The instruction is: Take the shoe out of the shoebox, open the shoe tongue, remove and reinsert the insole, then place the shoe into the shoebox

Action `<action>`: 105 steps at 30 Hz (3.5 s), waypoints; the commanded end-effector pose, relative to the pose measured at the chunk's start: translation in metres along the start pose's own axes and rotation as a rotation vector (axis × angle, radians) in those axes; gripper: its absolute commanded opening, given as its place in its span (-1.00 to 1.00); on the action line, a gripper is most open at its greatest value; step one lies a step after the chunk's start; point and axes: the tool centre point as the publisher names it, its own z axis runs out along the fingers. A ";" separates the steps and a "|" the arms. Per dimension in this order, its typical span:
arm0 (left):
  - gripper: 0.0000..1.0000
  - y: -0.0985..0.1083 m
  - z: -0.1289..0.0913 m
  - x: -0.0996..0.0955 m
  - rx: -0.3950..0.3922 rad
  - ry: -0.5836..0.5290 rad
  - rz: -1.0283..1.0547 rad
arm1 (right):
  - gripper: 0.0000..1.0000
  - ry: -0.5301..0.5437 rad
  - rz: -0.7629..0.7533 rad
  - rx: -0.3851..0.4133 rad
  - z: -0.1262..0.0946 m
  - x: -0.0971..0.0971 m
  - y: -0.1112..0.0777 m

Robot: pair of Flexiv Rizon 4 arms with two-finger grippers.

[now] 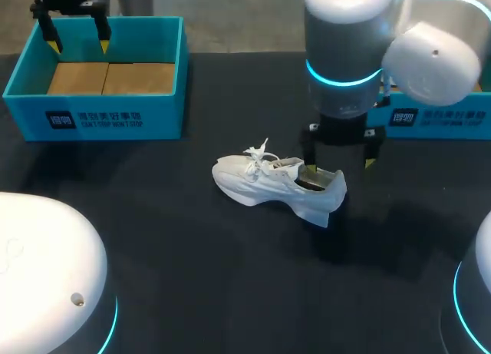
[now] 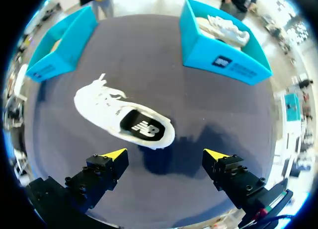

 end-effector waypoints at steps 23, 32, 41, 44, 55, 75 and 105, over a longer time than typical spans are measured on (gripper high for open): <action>1.00 0.000 0.000 0.000 -0.001 -0.001 0.000 | 1.00 0.145 -0.321 -0.084 -0.030 -0.009 -0.003; 1.00 0.000 0.000 0.000 -0.001 -0.001 0.000 | 1.00 0.410 -1.040 -0.364 -0.031 -0.035 0.017; 1.00 0.000 0.000 0.000 -0.001 -0.001 0.000 | 1.00 0.492 -1.549 -0.440 -0.026 -0.056 0.026; 1.00 0.000 0.000 0.000 -0.001 -0.001 0.000 | 1.00 0.467 -1.661 -0.444 -0.024 -0.062 0.028; 1.00 0.000 0.000 0.000 -0.001 -0.001 0.000 | 1.00 0.420 -1.830 -0.436 -0.016 -0.074 0.026; 1.00 0.000 0.000 0.000 -0.001 -0.001 0.000 | 1.00 0.436 -1.806 -0.450 -0.013 -0.081 0.027; 1.00 0.000 0.000 0.000 -0.001 -0.001 0.000 | 1.00 0.782 -1.302 -0.946 0.064 -0.158 0.005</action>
